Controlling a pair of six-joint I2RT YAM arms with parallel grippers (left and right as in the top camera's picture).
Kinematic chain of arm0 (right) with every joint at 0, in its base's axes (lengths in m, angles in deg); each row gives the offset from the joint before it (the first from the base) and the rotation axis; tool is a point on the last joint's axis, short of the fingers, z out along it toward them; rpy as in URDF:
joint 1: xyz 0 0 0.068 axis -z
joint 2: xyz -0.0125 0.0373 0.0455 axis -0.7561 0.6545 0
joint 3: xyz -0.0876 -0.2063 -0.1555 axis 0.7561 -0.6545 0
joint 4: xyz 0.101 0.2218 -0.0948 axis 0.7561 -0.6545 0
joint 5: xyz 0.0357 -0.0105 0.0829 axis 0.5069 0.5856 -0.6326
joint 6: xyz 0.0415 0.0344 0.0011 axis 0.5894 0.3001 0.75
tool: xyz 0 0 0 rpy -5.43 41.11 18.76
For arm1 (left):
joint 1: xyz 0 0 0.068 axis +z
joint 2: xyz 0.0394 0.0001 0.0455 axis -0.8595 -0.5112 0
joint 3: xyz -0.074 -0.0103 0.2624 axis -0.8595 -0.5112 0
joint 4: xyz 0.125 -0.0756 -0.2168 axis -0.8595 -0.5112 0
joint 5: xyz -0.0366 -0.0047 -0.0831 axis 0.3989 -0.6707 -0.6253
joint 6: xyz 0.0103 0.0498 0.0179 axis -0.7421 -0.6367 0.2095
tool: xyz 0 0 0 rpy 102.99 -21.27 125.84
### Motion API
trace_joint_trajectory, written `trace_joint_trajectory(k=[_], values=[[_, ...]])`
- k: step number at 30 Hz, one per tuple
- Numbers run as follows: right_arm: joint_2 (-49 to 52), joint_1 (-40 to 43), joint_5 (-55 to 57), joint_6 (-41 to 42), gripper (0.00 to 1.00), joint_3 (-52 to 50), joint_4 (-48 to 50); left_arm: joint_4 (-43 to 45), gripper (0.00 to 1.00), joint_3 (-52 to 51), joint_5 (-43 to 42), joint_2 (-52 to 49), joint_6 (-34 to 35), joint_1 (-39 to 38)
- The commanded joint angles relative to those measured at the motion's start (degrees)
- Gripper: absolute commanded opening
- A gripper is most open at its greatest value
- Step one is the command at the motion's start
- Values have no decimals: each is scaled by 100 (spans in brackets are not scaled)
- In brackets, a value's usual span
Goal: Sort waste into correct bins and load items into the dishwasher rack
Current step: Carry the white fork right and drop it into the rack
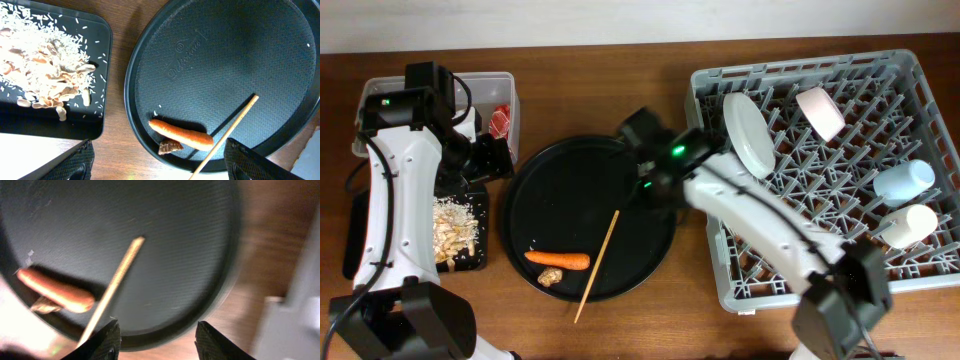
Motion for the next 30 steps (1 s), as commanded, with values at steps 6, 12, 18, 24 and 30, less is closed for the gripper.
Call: trace_joint_trajectory(k=[6, 12, 18, 24, 30], values=[[1263, -1029, -166, 1628, 52, 90, 494, 7, 83, 17, -22, 72, 11, 13], [1873, -1322, -179, 1871, 52, 90, 874, 7, 83, 17, -22, 72, 11, 13], [1971, -1309, -118, 1867, 11, 96, 855, 7, 83, 17, -22, 72, 11, 13], [1504, -846, 52, 1585, 4, 236, 350, -2, 83, 17, -22, 72, 11, 13], [457, 164, 791, 166, 4, 887, -1060, -13, 83, 17, -22, 72, 11, 13]])
